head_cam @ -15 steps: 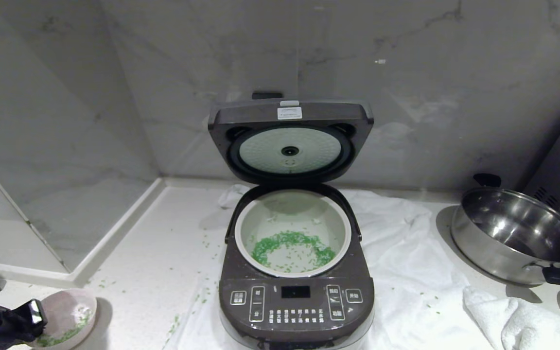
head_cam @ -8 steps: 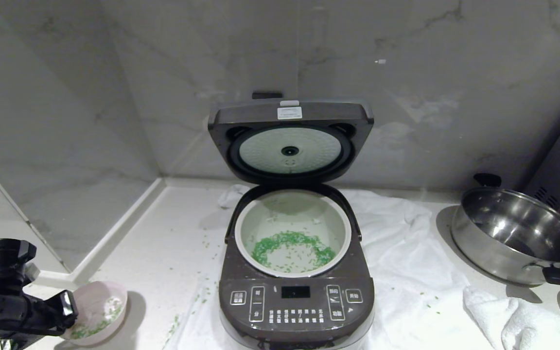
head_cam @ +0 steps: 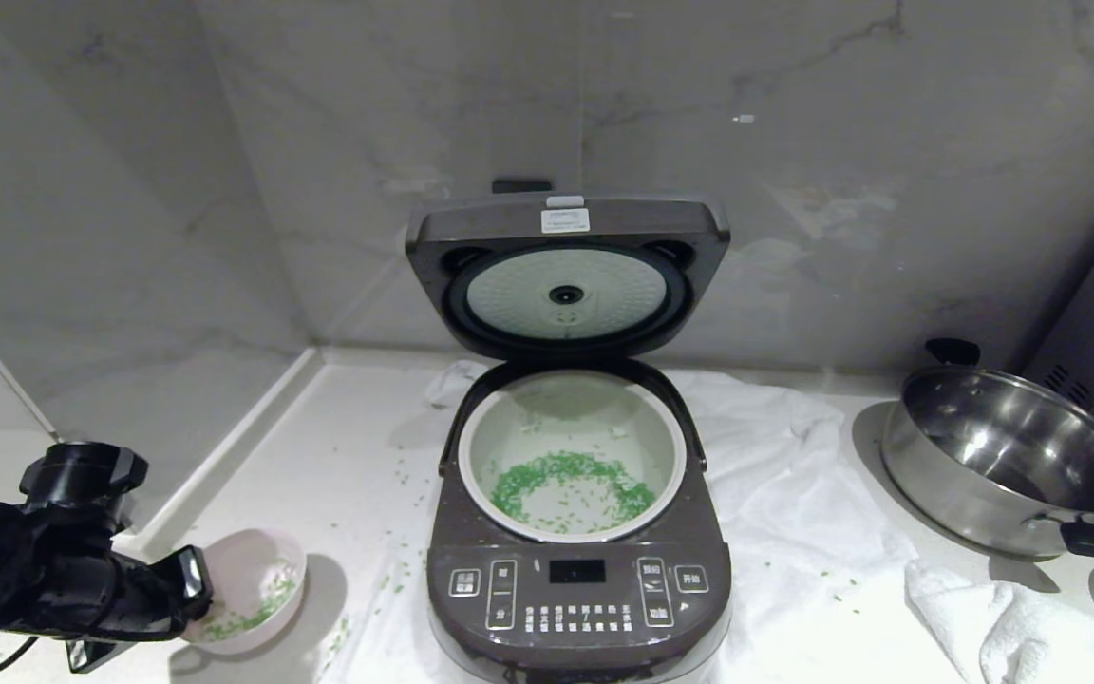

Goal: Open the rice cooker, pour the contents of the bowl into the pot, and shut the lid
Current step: Pour the water from the bowl into the rice cooker

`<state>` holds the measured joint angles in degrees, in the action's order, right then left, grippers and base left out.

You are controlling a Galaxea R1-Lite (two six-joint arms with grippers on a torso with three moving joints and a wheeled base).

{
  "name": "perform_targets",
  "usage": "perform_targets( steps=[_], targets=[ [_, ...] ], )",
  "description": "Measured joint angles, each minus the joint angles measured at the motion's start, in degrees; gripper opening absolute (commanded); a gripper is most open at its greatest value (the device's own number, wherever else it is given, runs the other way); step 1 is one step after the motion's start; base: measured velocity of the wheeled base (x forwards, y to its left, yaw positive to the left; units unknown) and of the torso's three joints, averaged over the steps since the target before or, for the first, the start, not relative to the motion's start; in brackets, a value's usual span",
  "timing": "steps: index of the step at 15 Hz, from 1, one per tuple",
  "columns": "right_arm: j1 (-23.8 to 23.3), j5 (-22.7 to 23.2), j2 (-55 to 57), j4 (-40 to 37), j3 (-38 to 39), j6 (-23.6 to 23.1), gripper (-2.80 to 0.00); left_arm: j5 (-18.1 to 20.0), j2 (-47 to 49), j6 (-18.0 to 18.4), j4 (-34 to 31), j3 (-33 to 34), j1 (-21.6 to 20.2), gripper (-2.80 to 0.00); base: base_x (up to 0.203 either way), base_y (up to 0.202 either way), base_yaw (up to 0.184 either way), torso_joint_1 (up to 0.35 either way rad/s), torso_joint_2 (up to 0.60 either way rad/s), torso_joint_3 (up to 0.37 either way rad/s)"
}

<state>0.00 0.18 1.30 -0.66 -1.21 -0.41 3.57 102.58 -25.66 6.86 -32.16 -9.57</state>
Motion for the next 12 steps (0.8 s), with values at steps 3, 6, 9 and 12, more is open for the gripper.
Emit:
perform_targets(
  steps=[3,6,9,12],
  targets=[
    [0.24,0.97,6.05,0.28,-6.36,5.86,-2.8,0.0,-0.35,-0.89,-1.29,-0.99,1.54,-2.8,0.0,0.0,0.0,0.0,0.0,0.0],
    [2.63,2.79,16.16,0.79,-13.73,12.06,-2.8,0.0,-1.01,-2.53,-4.39,-3.56,3.39,-2.8,0.0,0.0,0.0,0.0,0.0,0.0],
    [4.74,5.09,27.91,1.1,-21.94,16.09,-2.8,-0.02,-1.84,-4.44,-9.1,-7.78,5.52,-2.8,0.0,0.0,0.0,0.0,0.0,0.0],
    [5.45,10.75,40.89,1.17,-29.5,21.04,-2.8,-0.38,-2.2,-5.51,-12.25,-11.65,7.38,-2.8,0.0,0.0,0.0,0.0,0.0,0.0]
  ],
)
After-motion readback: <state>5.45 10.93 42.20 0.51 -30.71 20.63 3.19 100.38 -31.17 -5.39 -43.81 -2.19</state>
